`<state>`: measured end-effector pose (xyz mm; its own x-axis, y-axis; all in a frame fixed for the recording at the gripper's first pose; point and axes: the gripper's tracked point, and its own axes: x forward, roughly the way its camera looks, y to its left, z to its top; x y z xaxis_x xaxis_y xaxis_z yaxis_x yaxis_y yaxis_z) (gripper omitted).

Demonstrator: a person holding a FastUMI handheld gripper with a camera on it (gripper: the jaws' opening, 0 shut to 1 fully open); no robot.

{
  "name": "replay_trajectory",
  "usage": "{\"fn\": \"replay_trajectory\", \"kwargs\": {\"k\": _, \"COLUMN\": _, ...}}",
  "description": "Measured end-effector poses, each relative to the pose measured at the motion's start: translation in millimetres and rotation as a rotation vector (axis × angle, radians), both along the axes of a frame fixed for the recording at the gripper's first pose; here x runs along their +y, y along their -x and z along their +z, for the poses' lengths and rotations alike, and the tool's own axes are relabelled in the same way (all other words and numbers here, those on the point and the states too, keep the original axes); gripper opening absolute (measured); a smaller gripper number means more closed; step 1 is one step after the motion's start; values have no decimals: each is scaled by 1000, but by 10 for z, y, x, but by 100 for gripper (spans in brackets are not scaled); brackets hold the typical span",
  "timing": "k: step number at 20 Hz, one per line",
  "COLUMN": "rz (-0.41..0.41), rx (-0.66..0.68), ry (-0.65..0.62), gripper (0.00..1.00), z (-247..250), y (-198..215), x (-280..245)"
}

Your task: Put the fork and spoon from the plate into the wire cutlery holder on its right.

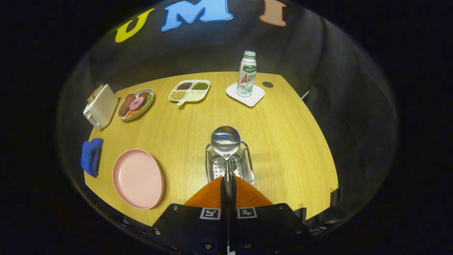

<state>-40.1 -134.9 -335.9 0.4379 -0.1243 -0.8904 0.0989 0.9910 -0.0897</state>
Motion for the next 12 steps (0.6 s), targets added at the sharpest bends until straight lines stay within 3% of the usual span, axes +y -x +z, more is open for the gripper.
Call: {"fn": "replay_trajectory", "kwargs": {"k": 12, "rz": 40, "rx": 207, "ry": 7, "gripper": 3, "z": -35, "y": 235, "x": 33}}
